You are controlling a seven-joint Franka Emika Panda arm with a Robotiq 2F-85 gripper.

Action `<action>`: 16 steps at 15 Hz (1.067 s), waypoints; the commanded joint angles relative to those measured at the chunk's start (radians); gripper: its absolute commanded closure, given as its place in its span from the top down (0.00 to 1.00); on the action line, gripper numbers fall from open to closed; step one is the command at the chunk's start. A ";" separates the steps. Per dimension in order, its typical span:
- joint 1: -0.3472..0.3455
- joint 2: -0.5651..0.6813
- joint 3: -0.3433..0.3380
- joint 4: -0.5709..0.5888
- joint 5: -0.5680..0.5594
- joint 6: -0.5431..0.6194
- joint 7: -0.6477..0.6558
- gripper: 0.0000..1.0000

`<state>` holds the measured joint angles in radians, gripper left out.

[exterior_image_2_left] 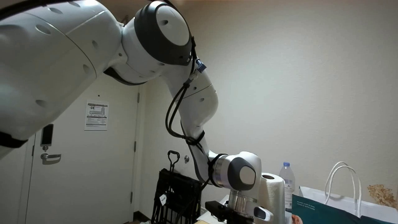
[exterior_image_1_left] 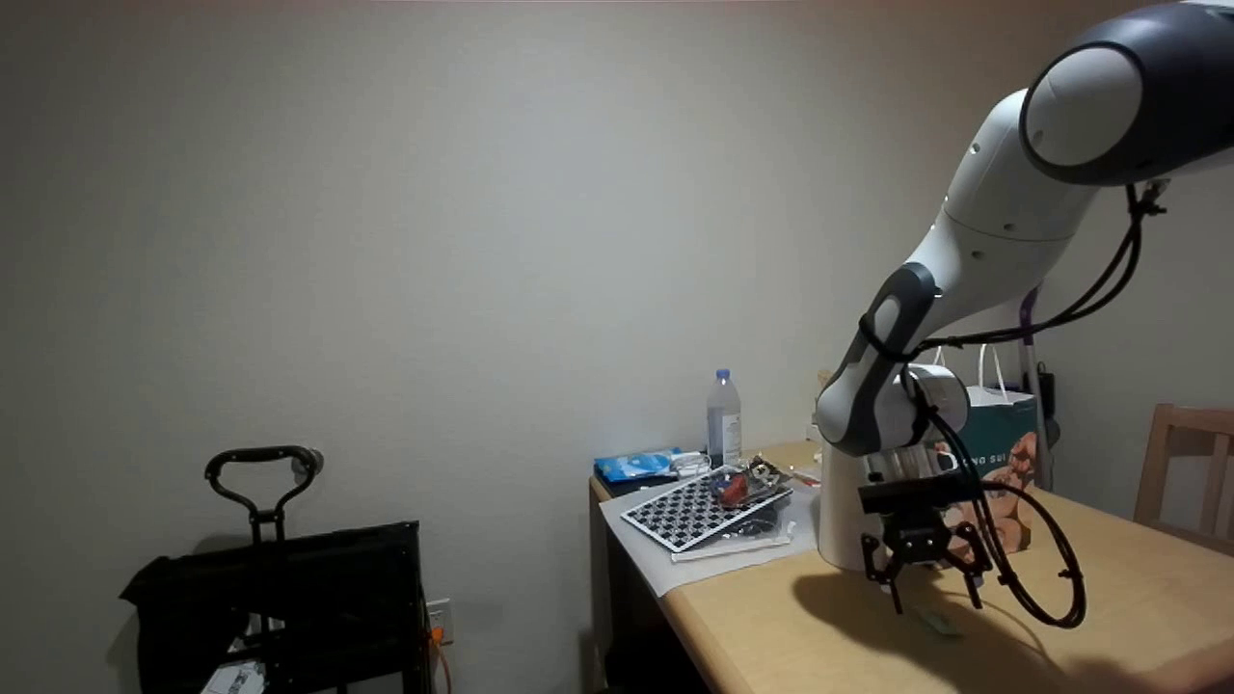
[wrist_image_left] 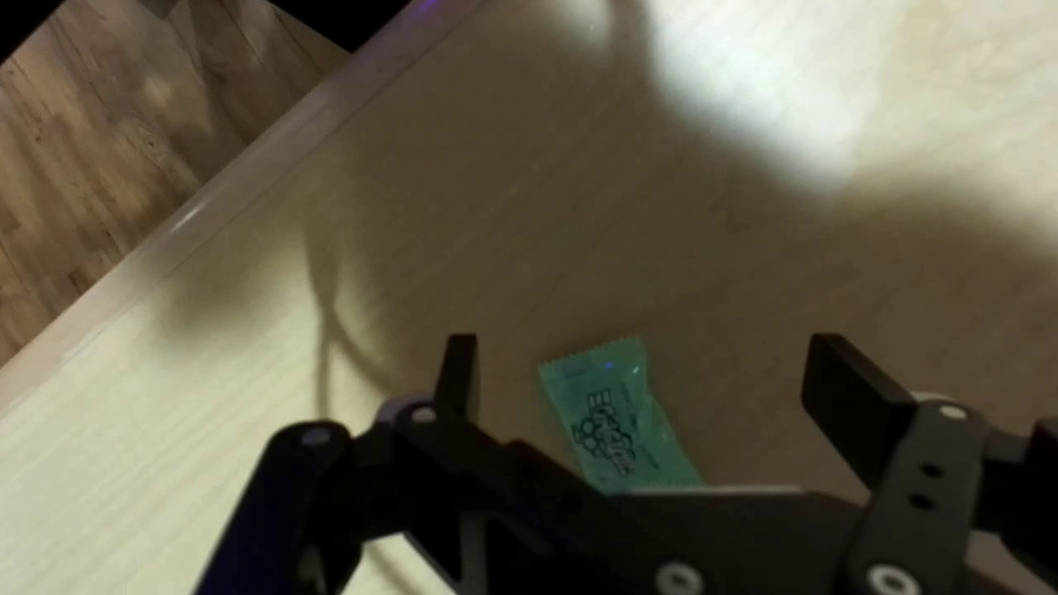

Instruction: Pick up the small object on the table and put it in the paper bag

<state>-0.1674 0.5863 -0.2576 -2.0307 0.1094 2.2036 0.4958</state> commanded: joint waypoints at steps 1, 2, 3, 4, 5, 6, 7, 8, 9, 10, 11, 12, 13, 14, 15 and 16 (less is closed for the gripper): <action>-0.015 0.021 -0.016 0.037 0.012 -0.006 -0.006 1.00; 0.000 0.014 -0.014 0.026 0.003 -0.003 -0.002 1.00; -0.001 0.017 -0.017 0.031 0.003 -0.003 -0.002 1.00; 0.000 0.018 -0.017 0.032 0.003 -0.003 -0.002 1.00; 0.002 0.018 -0.017 0.032 0.002 -0.003 -0.001 1.00; 0.004 0.018 -0.016 0.032 0.002 -0.003 -0.001 1.00; -0.007 0.042 -0.006 0.065 0.011 -0.023 -0.018 1.00; -0.011 0.051 -0.004 0.078 0.014 -0.030 -0.021 1.00; -0.018 0.074 0.001 0.113 0.019 -0.049 -0.028 1.00; -0.021 0.086 0.003 0.131 0.020 -0.058 -0.029 1.00; -0.023 0.099 0.003 0.151 0.021 -0.070 -0.031 1.00; -0.024 0.110 0.004 0.169 0.021 -0.081 -0.031 1.00; -0.026 0.119 0.003 0.182 0.019 -0.095 -0.034 1.00; -0.025 0.129 0.001 0.197 0.017 -0.111 -0.030 1.00; -0.004 0.131 -0.022 0.202 -0.008 -0.168 0.019 1.00; 0.010 0.123 -0.039 0.193 -0.023 -0.203 0.049 1.00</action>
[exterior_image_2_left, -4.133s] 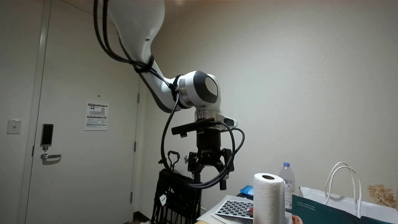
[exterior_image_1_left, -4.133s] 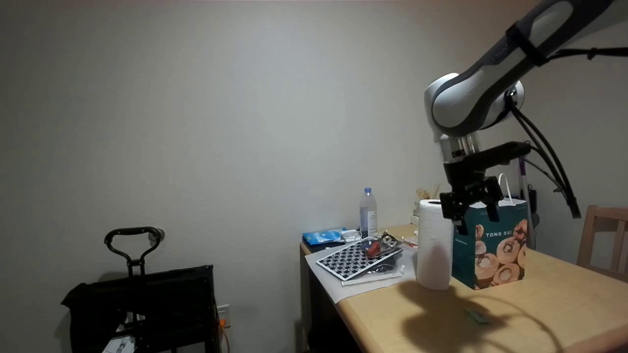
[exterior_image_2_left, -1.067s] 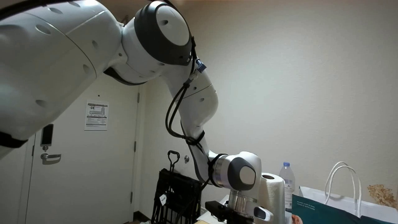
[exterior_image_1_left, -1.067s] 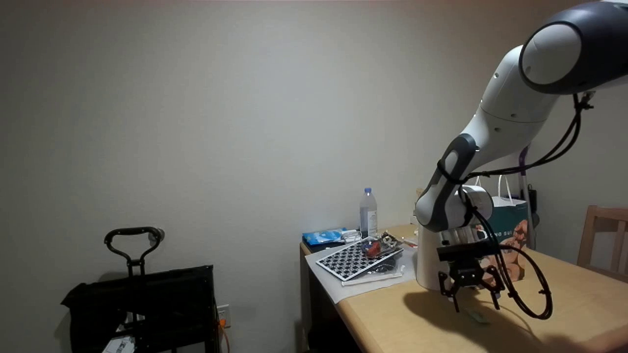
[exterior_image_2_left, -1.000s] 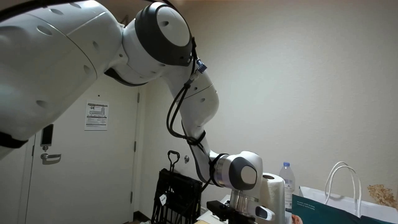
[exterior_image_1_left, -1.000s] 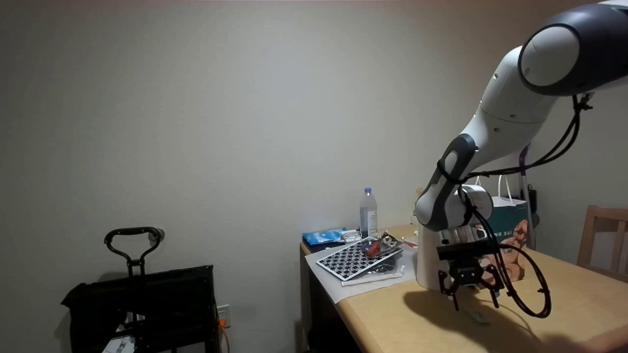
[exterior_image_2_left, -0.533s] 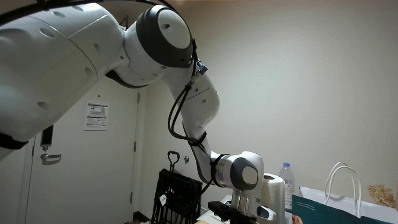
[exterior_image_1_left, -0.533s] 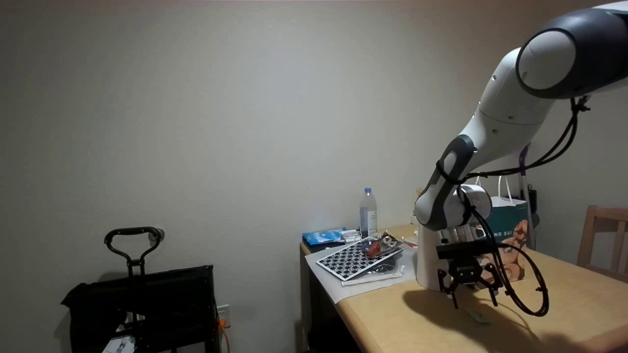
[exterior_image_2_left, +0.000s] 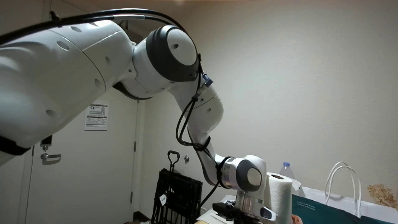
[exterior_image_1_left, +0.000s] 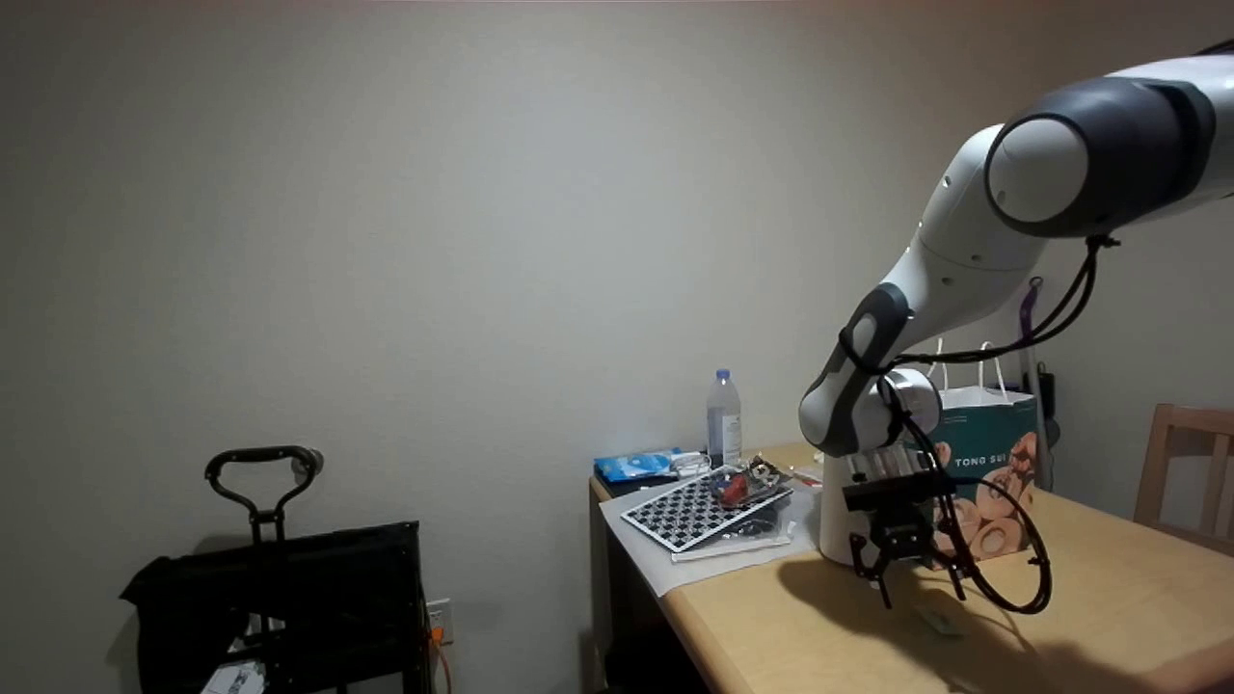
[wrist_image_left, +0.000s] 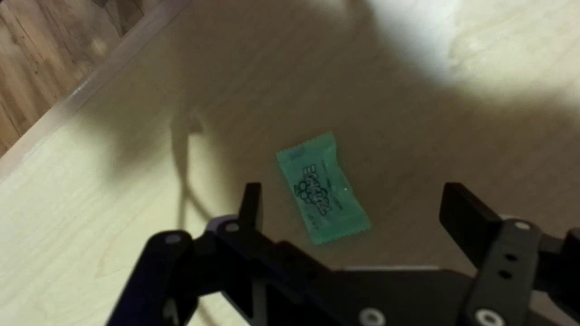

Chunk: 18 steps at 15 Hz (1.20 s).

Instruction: Pick up the small object on the table and put it in the paper bag

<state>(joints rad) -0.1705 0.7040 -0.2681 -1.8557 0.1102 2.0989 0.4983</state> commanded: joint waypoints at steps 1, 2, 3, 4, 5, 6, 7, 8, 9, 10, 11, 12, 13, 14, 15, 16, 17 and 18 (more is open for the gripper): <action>0.003 0.008 -0.009 0.013 -0.002 -0.043 0.009 1.00; 0.004 0.010 -0.011 0.015 -0.003 -0.052 0.011 1.00; 0.004 0.010 -0.011 0.015 -0.003 -0.051 0.011 1.00; 0.000 0.015 -0.004 0.016 0.004 -0.048 0.005 1.00; -0.008 0.023 0.005 0.021 0.011 -0.047 -0.014 1.00; -0.013 0.030 0.011 0.025 0.019 -0.047 -0.022 1.00; -0.024 0.038 0.023 0.032 0.032 -0.048 -0.044 0.75; -0.030 0.042 0.031 0.036 0.041 -0.049 -0.058 0.74; -0.036 0.044 0.038 0.036 0.049 -0.044 -0.073 0.67; -0.043 0.044 0.047 0.035 0.058 -0.040 -0.094 0.60; -0.049 0.044 0.056 0.037 0.068 -0.032 -0.112 0.53; -0.053 0.042 0.060 0.035 0.074 -0.023 -0.130 0.47; -0.054 0.042 0.060 0.035 0.076 -0.019 -0.139 0.41; -0.053 0.038 0.058 0.030 0.073 -0.009 -0.143 0.34; -0.051 0.026 0.052 0.017 0.066 0.004 -0.146 0.59; -0.047 0.018 0.044 0.007 0.058 0.011 -0.140 0.74; -0.031 0.038 0.041 0.040 0.049 -0.028 -0.103 0.50; -0.032 0.038 0.039 0.040 0.049 -0.024 -0.104 0.56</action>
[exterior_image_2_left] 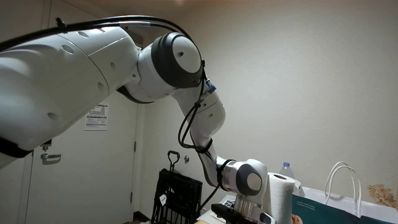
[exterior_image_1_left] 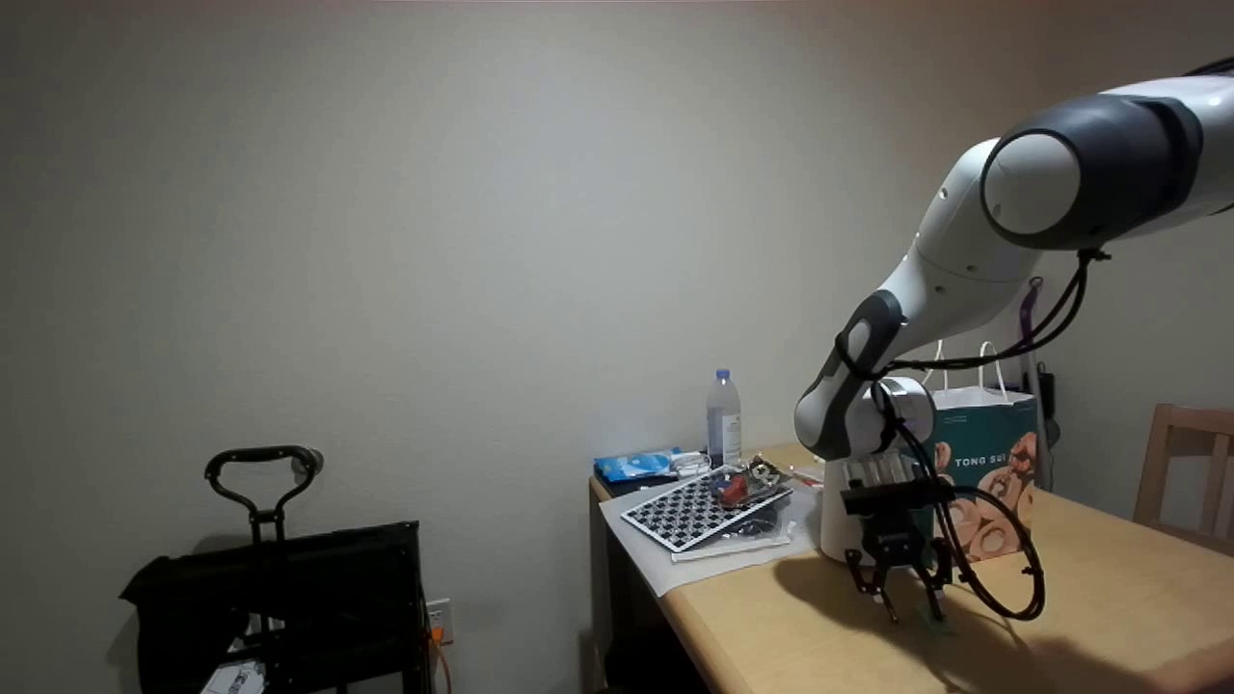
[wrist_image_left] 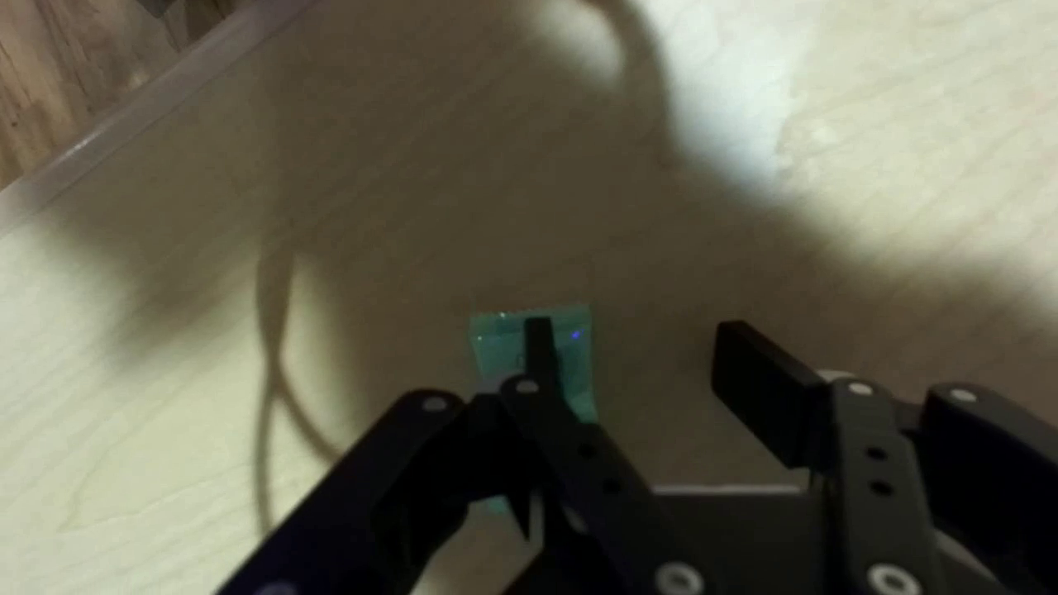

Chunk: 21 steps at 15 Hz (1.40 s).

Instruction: Pick up the small object on the table and put it in the paper bag

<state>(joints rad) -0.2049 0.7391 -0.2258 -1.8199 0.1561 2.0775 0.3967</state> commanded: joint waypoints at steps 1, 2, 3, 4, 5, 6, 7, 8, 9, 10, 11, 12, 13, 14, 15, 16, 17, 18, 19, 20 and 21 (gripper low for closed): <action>0.002 0.002 -0.005 0.004 0.003 -0.001 -0.003 0.86; 0.002 -0.008 -0.008 -0.010 0.005 0.001 0.003 0.92; -0.001 -0.020 -0.008 -0.026 0.008 0.004 -0.004 0.98; -0.001 -0.025 -0.009 -0.034 0.009 0.011 -0.003 1.00; -0.004 -0.030 -0.011 -0.046 0.013 0.020 -0.004 1.00; -0.006 -0.028 -0.013 -0.049 0.012 0.028 -0.006 1.00; -0.011 -0.018 -0.014 -0.045 0.018 0.032 -0.005 1.00; -0.015 -0.009 -0.015 -0.040 0.021 0.029 -0.005 1.00; -0.022 0.005 -0.012 -0.031 0.024 0.033 -0.014 1.00; -0.030 0.017 -0.008 -0.021 0.030 0.035 -0.021 1.00; -0.039 0.030 -0.001 -0.012 0.037 0.045 -0.036 1.00; -0.044 0.040 0.003 -0.003 0.040 0.050 -0.043 1.00; -0.052 0.058 0.007 0.011 0.043 0.059 -0.053 0.97; -0.063 0.071 0.016 0.023 0.051 0.065 -0.071 0.79; -0.078 0.088 0.030 0.039 0.062 0.067 -0.098 0.73; -0.090 0.103 0.040 0.053 0.071 0.068 -0.121 0.68; -0.096 0.110 0.039 0.062 0.070 0.052 -0.129 0.64; -0.101 0.110 0.042 0.063 0.072 0.053 -0.142 0.59; -0.106 0.111 0.046 0.065 0.078 0.057 -0.156 0.51; -0.109 0.113 0.050 0.069 0.080 0.058 -0.166 0.44; -0.110 0.111 0.051 0.070 0.083 0.054 -0.170 0.36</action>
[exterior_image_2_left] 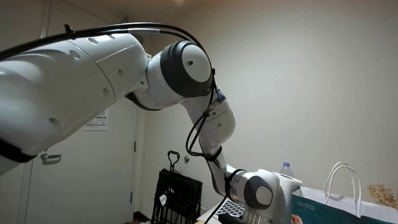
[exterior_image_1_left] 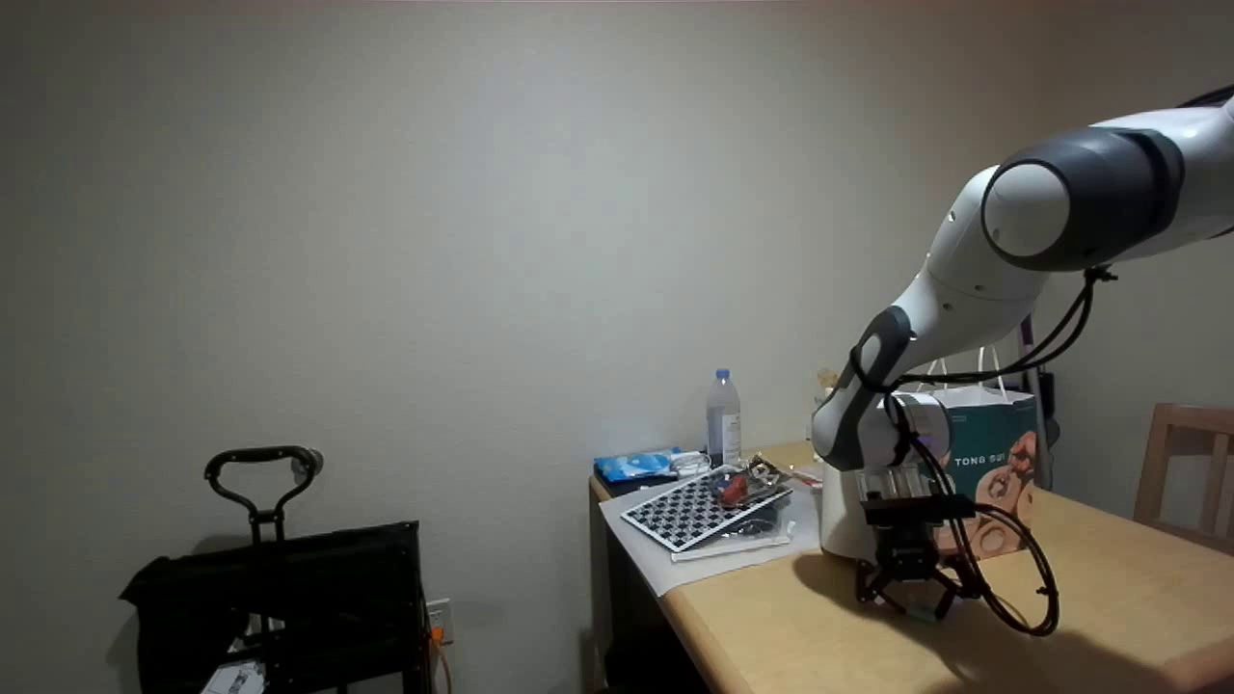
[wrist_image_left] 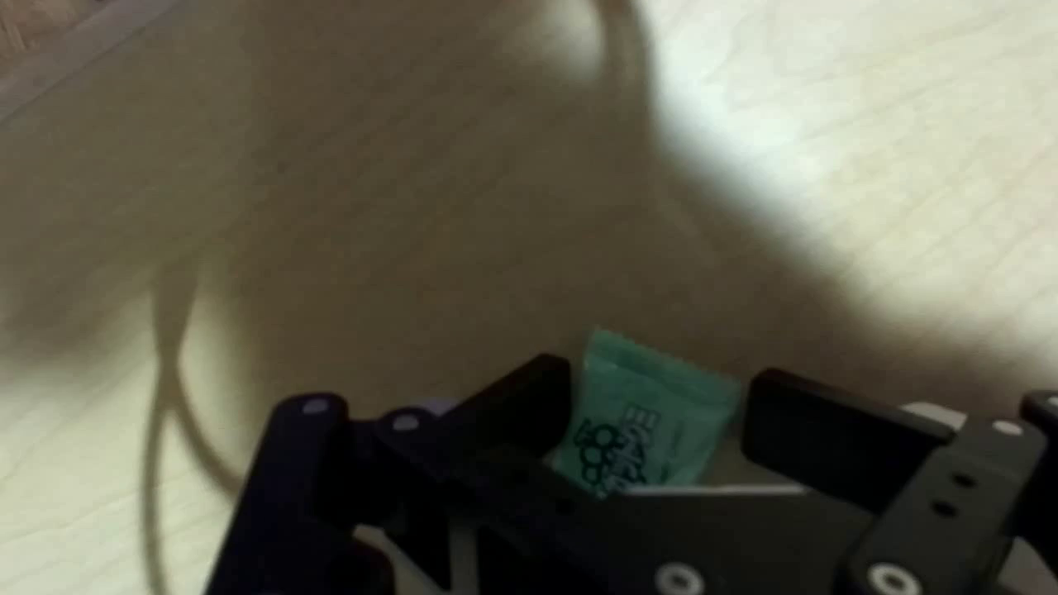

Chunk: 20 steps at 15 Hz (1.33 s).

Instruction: Pick up the small object on the table and put it in the paper bag

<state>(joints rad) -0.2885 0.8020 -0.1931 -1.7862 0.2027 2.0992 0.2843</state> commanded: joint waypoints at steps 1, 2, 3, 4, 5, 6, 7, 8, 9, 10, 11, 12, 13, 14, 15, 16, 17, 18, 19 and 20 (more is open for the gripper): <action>-0.024 0.047 0.017 0.037 0.037 0.031 -0.057 0.30; -0.019 0.032 0.012 0.024 0.035 0.038 -0.053 0.23; -0.015 0.018 0.011 0.011 0.035 0.049 -0.049 0.18; -0.008 -0.004 0.005 -0.006 0.030 0.063 -0.042 0.10; -0.002 -0.023 0.001 -0.021 0.026 0.077 -0.037 0.05; 0.007 -0.047 -0.006 -0.043 0.022 0.098 -0.026 0.01; 0.018 -0.071 -0.014 -0.065 0.017 0.112 -0.009 0.00; 0.034 -0.105 -0.029 -0.091 0.010 0.108 0.024 0.00; 0.049 -0.135 -0.044 -0.117 0.006 0.106 0.059 0.00; 0.072 -0.180 -0.068 -0.157 -0.004 0.111 0.106 0.00; 0.092 -0.216 -0.089 -0.188 -0.014 0.116 0.149 0.00; 0.120 -0.267 -0.118 -0.237 -0.028 0.142 0.204 0.00; 0.144 -0.305 -0.144 -0.270 -0.046 0.157 0.257 0.00; 0.166 -0.349 -0.171 -0.302 -0.067 0.167 0.310 0.00; 0.186 -0.390 -0.195 -0.333 -0.091 0.176 0.367 0.00; 0.197 -0.437 -0.216 -0.360 -0.115 0.177 0.422 0.00; 0.199 -0.476 -0.228 -0.378 -0.131 0.174 0.476 0.00; 0.182 -0.512 -0.221 -0.386 -0.112 0.159 0.504 0.00; 0.178 -0.538 -0.219 -0.392 -0.111 0.143 0.545 0.00; 0.151 -0.451 -0.185 -0.321 -0.113 0.138 0.481 0.00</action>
<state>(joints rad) -0.1037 0.3530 -0.4129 -2.1099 0.1059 2.2377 0.7562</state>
